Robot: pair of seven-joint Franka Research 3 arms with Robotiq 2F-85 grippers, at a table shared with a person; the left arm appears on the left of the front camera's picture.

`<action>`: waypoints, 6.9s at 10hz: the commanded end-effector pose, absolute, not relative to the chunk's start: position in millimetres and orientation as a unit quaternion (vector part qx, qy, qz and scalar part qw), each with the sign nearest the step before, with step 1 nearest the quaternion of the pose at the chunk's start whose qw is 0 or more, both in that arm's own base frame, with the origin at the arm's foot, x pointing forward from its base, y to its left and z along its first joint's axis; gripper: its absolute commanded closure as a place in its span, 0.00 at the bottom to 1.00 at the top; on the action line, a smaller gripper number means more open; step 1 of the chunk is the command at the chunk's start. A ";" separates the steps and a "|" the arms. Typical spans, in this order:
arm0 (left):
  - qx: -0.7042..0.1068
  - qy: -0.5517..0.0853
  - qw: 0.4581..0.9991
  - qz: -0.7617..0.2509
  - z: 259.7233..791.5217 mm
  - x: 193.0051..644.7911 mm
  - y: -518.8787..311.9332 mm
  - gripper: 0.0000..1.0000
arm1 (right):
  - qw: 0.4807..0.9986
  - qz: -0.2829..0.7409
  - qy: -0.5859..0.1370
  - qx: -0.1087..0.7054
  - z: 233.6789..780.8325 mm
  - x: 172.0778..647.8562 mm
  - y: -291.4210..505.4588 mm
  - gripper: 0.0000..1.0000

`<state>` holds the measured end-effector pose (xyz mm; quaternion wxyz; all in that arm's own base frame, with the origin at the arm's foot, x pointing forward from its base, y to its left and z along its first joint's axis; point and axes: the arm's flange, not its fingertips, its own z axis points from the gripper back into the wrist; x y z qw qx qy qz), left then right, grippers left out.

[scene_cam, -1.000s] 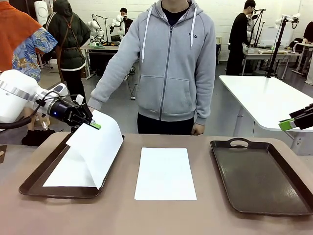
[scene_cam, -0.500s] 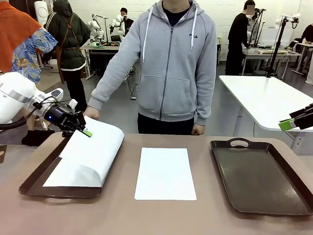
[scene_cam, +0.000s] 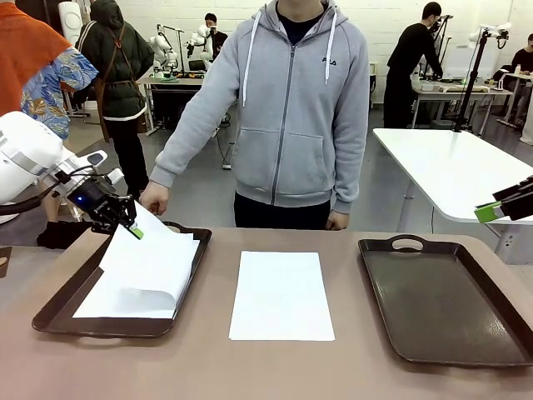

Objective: Sort the A4 documents.
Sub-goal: Place the A4 Paper in the designated Handle tray, then receive the A4 Paper.

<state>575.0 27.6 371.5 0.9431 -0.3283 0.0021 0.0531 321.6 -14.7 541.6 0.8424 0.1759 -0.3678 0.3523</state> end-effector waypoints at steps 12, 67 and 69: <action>-0.206 0.037 0.978 -0.007 365.5 598.6 25.1 0.99 | 0.840 0.354 -0.367 0.184 539.4 323.5 -13.9 0.00; -0.156 -0.255 0.953 -0.054 496.4 472.0 35.3 0.00 | 0.840 0.354 -0.367 0.184 539.4 323.5 -13.9 0.00; -0.181 -0.357 0.907 -0.129 523.6 416.0 40.6 0.00 | 0.840 0.354 -0.367 0.184 539.4 323.5 -13.9 0.00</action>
